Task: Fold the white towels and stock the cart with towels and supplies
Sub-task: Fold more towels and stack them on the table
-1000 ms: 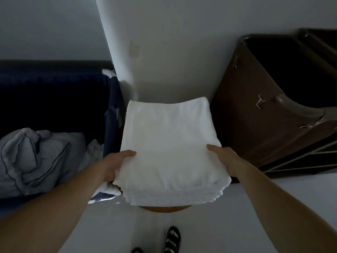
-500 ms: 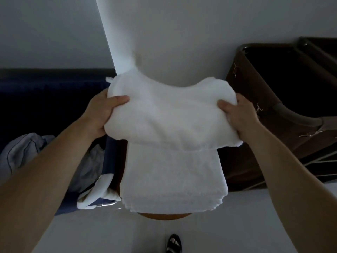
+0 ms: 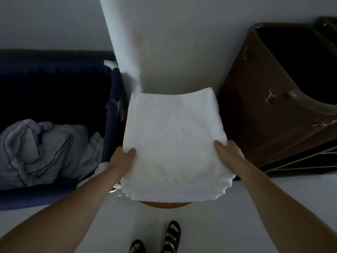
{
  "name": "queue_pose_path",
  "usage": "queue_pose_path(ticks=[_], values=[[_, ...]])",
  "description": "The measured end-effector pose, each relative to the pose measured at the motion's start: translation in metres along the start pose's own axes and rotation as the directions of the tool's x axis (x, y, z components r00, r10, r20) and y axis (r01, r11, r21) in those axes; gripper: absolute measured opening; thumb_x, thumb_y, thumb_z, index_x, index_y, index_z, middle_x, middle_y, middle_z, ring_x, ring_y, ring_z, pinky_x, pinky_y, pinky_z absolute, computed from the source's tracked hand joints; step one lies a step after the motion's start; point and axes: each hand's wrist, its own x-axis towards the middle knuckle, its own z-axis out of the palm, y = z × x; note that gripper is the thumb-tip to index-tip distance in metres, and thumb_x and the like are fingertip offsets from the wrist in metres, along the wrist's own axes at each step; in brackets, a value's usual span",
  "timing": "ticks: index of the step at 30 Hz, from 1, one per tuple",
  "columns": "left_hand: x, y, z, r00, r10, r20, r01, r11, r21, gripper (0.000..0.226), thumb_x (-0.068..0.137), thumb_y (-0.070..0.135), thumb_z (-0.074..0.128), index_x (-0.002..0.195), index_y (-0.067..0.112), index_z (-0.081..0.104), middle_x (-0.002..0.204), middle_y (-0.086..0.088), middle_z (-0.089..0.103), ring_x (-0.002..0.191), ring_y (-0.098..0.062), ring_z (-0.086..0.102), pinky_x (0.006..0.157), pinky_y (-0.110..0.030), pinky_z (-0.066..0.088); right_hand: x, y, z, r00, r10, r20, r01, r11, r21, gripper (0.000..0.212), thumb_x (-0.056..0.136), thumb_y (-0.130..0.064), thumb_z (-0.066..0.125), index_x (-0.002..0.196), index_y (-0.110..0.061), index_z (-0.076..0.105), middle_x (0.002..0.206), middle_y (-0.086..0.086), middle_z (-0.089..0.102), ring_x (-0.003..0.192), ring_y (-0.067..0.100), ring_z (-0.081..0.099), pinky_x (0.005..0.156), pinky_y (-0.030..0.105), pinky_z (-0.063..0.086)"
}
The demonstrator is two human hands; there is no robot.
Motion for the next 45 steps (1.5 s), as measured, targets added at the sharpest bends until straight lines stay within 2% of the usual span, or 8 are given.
queue_pose_path(ticks=[3, 10, 16, 20, 24, 35, 39, 45], values=[[-0.001, 0.008, 0.001, 0.997, 0.048, -0.054, -0.041, 0.993, 0.112, 0.040, 0.102, 0.028, 0.047, 0.128, -0.003, 0.049, 0.125, -0.021, 0.058, 0.111, -0.037, 0.056, 0.080, -0.031, 0.037, -0.004, -0.014, -0.009, 0.997, -0.082, -0.007, 0.080, 0.982, -0.171, 0.044, 0.102, -0.034, 0.042, 0.131, -0.001, 0.046, 0.128, 0.023, 0.055, 0.113, 0.042, 0.055, 0.092, 0.042, 0.046], [-0.004, -0.004, 0.005, 0.977, 0.168, -0.131, -0.141, 0.970, 0.197, 0.032, 0.106, 0.028, 0.037, 0.117, 0.000, 0.048, 0.116, -0.022, 0.060, 0.102, -0.037, 0.056, 0.079, -0.035, 0.035, -0.006, 0.003, -0.001, 0.993, -0.093, -0.071, 0.080, 0.983, -0.165, 0.042, 0.103, -0.041, 0.036, 0.125, -0.006, 0.043, 0.126, 0.024, 0.058, 0.110, 0.043, 0.057, 0.088, 0.044, 0.046], [-0.005, -0.012, 0.020, 0.963, 0.222, -0.153, -0.163, 0.931, 0.326, 0.049, 0.102, 0.029, 0.042, 0.145, 0.009, 0.029, 0.142, -0.021, 0.044, 0.121, -0.043, 0.049, 0.096, -0.050, 0.044, -0.012, 0.020, 0.023, 0.981, -0.111, -0.156, 0.066, 0.961, -0.268, 0.052, 0.104, -0.043, 0.030, 0.147, -0.013, 0.028, 0.142, 0.017, 0.046, 0.121, 0.041, 0.050, 0.097, 0.048, 0.041], [-0.012, 0.020, 0.027, 0.840, 0.543, -0.012, -0.408, 0.645, 0.646, 0.075, 0.100, 0.045, 0.038, 0.158, 0.017, -0.003, 0.166, -0.007, -0.005, 0.152, -0.030, -0.002, 0.122, -0.047, 0.009, -0.009, 0.006, 0.017, 0.886, -0.428, -0.178, 0.250, 0.764, -0.595, 0.072, 0.099, -0.047, 0.038, 0.158, -0.022, 0.003, 0.164, 0.006, 0.007, 0.150, 0.030, 0.007, 0.118, 0.049, 0.020], [0.004, 0.028, 0.051, 0.805, 0.539, 0.249, -0.524, 0.449, 0.724, 0.073, 0.098, 0.060, 0.013, 0.154, 0.027, -0.020, 0.160, -0.002, -0.032, 0.146, -0.023, -0.033, 0.122, -0.045, -0.010, 0.000, -0.005, 0.033, 0.851, -0.517, 0.087, 0.431, 0.596, -0.677, 0.074, 0.096, -0.068, 0.016, 0.155, -0.034, -0.013, 0.164, -0.002, -0.024, 0.149, 0.023, -0.028, 0.122, 0.051, -0.006], [0.020, -0.003, 0.060, 0.841, 0.448, 0.303, -0.510, 0.471, 0.719, 0.078, 0.089, 0.068, -0.001, 0.153, 0.030, -0.025, 0.158, -0.001, -0.037, 0.144, -0.022, -0.036, 0.121, -0.044, -0.015, 0.007, 0.011, 0.055, 0.901, -0.401, 0.164, 0.393, 0.596, -0.700, 0.082, 0.089, -0.075, 0.001, 0.154, -0.031, -0.021, 0.160, 0.000, -0.034, 0.145, 0.024, -0.035, 0.121, 0.055, -0.010], [0.031, 0.017, 0.026, 0.830, 0.491, 0.266, -0.500, 0.441, 0.745, 0.079, 0.088, 0.069, -0.007, 0.152, 0.028, -0.025, 0.161, 0.000, -0.031, 0.146, -0.021, -0.031, 0.121, -0.044, -0.014, 0.004, -0.047, 0.057, 0.839, -0.527, 0.140, 0.456, 0.538, -0.708, 0.092, 0.077, -0.076, -0.012, 0.156, -0.029, -0.015, 0.163, 0.002, -0.027, 0.147, 0.024, -0.031, 0.117, 0.053, -0.019], [0.067, 0.032, -0.075, 0.822, 0.564, 0.073, -0.410, 0.499, 0.763, 0.078, 0.093, 0.066, 0.002, 0.158, 0.023, -0.007, 0.166, -0.001, -0.013, 0.151, -0.021, -0.017, 0.121, -0.046, -0.006, -0.018, -0.136, 0.118, 0.696, -0.662, 0.278, 0.650, 0.416, -0.636, 0.089, 0.081, -0.078, -0.010, 0.157, -0.032, -0.011, 0.162, -0.002, -0.028, 0.147, 0.023, -0.031, 0.120, 0.054, -0.012]])
